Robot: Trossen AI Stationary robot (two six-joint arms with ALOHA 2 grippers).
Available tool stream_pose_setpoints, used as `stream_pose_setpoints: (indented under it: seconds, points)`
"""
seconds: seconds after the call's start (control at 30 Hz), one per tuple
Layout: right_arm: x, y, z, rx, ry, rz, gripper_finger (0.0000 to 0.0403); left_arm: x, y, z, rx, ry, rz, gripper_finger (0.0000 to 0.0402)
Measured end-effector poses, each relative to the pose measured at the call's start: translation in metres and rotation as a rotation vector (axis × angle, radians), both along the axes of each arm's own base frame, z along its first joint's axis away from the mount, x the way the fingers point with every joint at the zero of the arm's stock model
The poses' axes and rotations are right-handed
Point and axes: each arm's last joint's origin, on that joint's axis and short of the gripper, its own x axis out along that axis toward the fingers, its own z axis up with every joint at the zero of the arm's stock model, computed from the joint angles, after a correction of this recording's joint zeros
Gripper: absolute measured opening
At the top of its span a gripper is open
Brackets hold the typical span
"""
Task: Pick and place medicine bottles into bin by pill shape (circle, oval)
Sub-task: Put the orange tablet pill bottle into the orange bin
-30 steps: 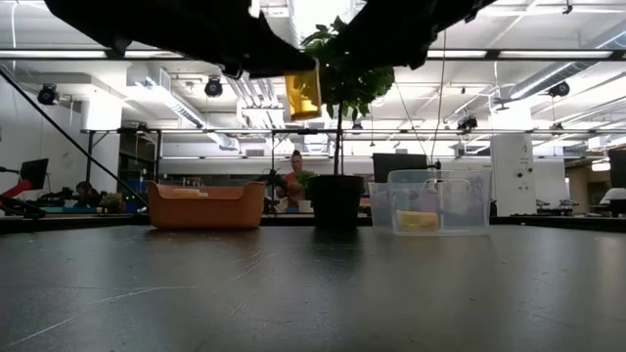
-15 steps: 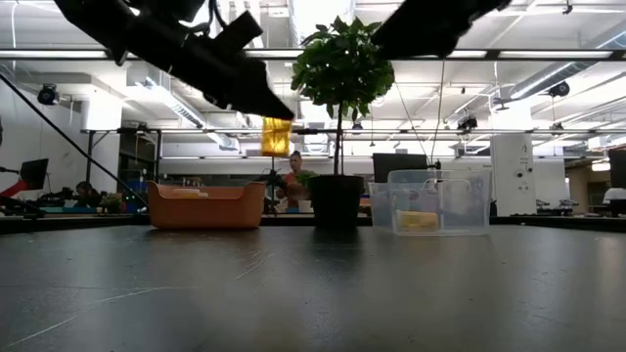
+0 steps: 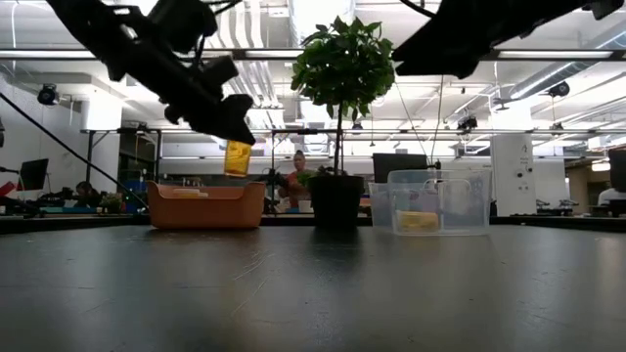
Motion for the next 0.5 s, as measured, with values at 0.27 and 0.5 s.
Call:
stream_pose_setpoints:
  seconds: [0.27, 0.5]
  points:
    - [-0.003, -0.001, -0.005, 0.010, 0.002, -0.004, 0.0260, -0.013, 0.048, -0.015, -0.046, -0.126, 0.231, 0.0193]
    - [-0.002, 0.000, -0.006, 0.004, 0.001, -0.001, 0.0260, -0.006, 0.063, -0.034, -0.066, -0.140, 0.281, 0.0193]
